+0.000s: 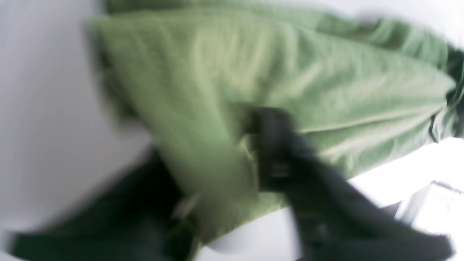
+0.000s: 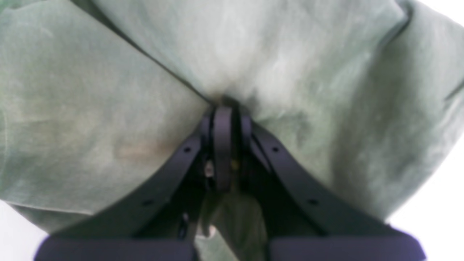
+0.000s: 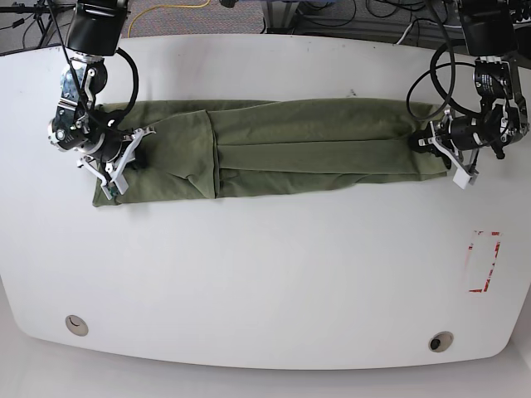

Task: Fold the T-shirt properly
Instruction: 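Grasp the strip end with the left gripper and lift it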

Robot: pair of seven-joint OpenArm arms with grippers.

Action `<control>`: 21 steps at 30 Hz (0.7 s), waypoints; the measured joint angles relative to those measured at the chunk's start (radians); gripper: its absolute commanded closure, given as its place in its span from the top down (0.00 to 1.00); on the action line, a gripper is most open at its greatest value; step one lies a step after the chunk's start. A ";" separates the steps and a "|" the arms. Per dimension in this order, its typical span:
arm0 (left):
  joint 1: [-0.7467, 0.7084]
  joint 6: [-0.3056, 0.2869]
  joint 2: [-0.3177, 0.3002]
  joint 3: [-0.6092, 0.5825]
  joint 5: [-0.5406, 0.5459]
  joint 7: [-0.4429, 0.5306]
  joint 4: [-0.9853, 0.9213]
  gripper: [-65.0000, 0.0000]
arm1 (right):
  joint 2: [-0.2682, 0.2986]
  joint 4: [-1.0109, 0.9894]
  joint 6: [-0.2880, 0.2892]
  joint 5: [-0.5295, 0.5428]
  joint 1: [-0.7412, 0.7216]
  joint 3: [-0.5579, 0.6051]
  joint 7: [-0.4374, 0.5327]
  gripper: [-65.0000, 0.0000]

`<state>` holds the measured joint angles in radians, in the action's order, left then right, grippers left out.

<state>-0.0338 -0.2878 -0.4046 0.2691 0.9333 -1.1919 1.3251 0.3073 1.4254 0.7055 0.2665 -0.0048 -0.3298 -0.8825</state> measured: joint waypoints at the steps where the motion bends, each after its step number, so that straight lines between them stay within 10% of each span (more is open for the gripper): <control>1: -0.002 0.000 0.002 -0.003 0.003 -0.001 0.000 0.07 | 0.000 0.000 0.000 0.001 0.000 0.000 0.000 0.05; 21: -0.005 0.000 -0.004 -0.140 0.002 -0.002 0.365 0.07 | 0.000 0.000 0.000 0.000 -0.001 0.000 0.000 0.05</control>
<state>-0.0383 -0.2878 -0.4084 0.1291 0.9348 -1.1938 1.6905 0.3077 1.4254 0.7052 0.2665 -0.0055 -0.3298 -0.8829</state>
